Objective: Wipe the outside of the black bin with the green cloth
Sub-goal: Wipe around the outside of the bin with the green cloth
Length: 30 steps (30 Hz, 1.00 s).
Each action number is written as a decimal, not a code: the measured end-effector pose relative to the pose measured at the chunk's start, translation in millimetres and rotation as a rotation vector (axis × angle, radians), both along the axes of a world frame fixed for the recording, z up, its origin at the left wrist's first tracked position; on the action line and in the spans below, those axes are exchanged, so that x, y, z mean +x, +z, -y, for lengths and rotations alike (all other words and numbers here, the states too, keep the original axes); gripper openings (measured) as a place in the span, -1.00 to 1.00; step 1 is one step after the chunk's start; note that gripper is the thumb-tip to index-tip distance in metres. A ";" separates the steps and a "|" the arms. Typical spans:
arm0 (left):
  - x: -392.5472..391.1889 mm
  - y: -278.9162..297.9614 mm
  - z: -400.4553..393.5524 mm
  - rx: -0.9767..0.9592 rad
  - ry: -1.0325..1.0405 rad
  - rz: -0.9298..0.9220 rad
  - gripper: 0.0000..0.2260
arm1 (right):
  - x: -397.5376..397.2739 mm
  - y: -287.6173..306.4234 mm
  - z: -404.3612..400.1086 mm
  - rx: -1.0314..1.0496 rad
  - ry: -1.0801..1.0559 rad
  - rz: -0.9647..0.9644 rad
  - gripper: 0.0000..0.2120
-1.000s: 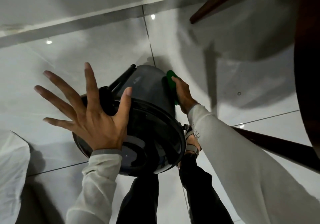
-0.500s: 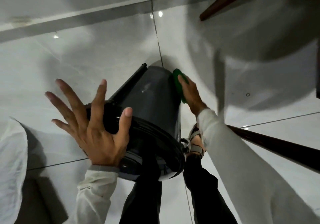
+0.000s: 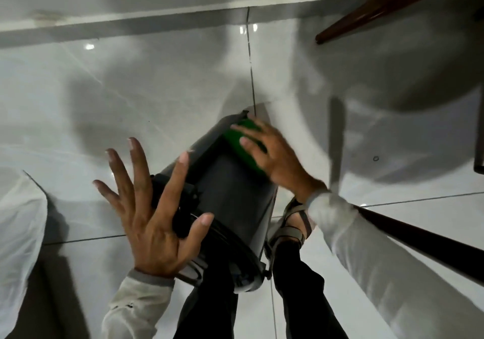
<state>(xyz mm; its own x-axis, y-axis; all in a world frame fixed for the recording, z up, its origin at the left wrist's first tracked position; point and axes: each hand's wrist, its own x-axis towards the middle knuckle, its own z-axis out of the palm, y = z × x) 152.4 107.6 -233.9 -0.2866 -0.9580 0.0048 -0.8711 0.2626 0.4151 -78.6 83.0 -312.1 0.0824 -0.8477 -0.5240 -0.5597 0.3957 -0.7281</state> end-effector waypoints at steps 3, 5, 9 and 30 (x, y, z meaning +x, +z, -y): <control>-7.9 1.0 1.9 0.000 -0.003 0.007 -0.30 | -16.5 -28.6 24.8 0.126 -0.236 -0.063 -0.61; -11.3 2.5 5.7 0.006 0.014 0.012 -0.29 | -11.8 -24.1 31.2 0.128 -0.240 -0.017 -0.60; -9.9 6.2 11.5 0.017 0.021 0.034 -0.27 | 25.2 35.8 -11.5 -0.049 0.001 0.144 -0.55; -22.9 29.0 -24.0 0.340 0.694 -0.332 -0.18 | 50.8 58.8 -126.7 0.019 -0.313 0.010 -0.45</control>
